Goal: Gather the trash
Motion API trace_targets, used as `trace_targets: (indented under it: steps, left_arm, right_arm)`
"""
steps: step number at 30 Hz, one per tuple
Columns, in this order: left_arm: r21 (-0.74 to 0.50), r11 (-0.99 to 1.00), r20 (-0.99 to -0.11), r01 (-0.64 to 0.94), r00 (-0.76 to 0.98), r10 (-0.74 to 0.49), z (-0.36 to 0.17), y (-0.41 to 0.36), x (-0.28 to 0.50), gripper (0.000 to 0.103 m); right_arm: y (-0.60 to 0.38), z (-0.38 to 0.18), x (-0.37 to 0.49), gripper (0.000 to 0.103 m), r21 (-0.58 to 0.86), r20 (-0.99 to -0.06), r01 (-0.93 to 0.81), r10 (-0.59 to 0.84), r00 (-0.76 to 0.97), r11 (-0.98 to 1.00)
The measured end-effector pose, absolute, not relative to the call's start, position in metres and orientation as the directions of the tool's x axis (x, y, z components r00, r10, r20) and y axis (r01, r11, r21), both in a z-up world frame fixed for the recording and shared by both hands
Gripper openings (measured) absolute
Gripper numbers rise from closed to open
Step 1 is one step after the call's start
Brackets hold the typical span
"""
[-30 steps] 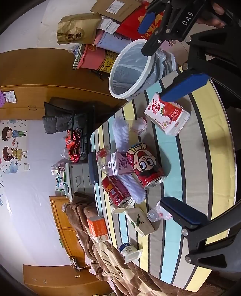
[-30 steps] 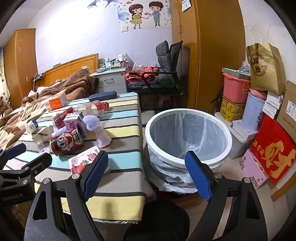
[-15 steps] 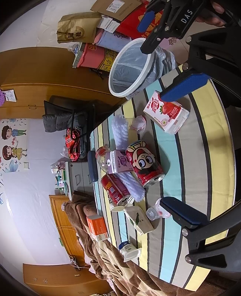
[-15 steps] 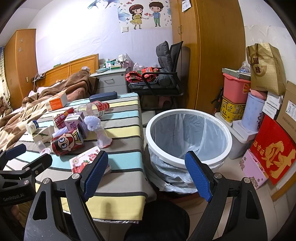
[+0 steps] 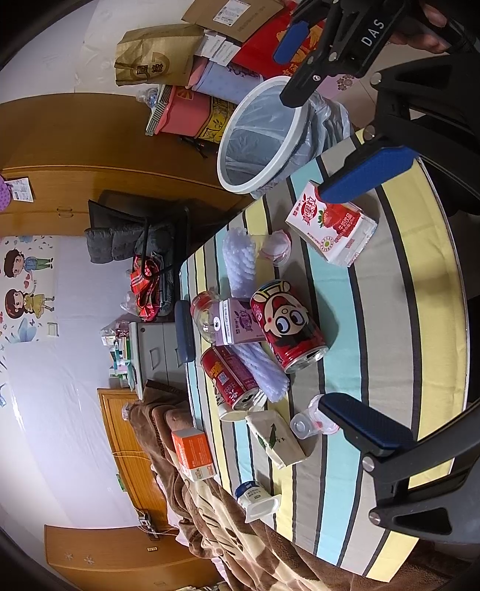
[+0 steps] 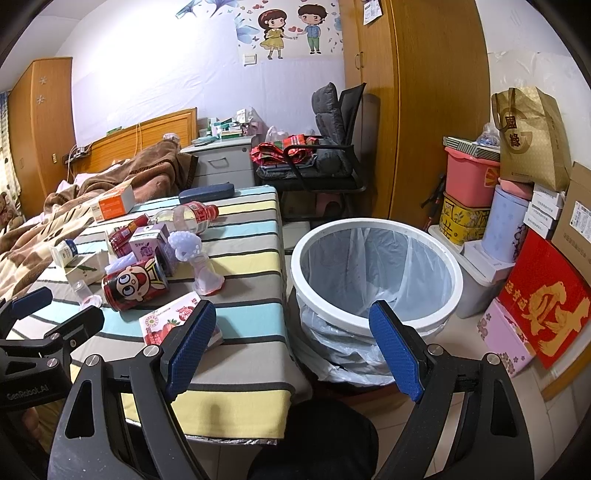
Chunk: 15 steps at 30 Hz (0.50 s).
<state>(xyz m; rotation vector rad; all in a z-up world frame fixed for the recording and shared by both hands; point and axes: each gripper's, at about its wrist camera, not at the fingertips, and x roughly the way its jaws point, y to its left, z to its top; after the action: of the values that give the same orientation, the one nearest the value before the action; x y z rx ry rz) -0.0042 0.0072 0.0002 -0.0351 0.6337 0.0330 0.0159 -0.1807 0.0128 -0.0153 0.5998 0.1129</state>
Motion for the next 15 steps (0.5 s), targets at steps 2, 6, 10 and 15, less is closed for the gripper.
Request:
trace_targets:
  steps: [2,6,10,15]
  left_arm:
    - [-0.023,0.999,-0.593,-0.042,0.805,0.020,0.0003,0.0074,-0.0040,0.103]
    - [-0.024,0.999,-0.594,-0.043,0.804,0.020,0.0000,0.0080,-0.0046,0.103]
    - [-0.024,0.999,-0.592,-0.043,0.805,0.020,0.0004,0.0083,-0.0053,0.103]
    - [-0.025,0.999,-0.593,-0.043,0.805,0.020,0.0004,0.0086,-0.0051,0.103]
  right_arm:
    - [-0.1806,0.0125,0.0160,0.087,0.020,-0.564,-0.111,0.103,0.819,0.994]
    - [-0.1800,0.0128,0.0159,0.087,0.018,-0.564,-0.110,0.101,0.819,0.994]
    - [-0.1801,0.0135,0.0153,0.087,0.018,-0.564,-0.109,0.100,0.820,0.994]
    - [-0.1809,0.0136,0.0166,0.087,0.018,-0.564,-0.112,0.102,0.819,0.994]
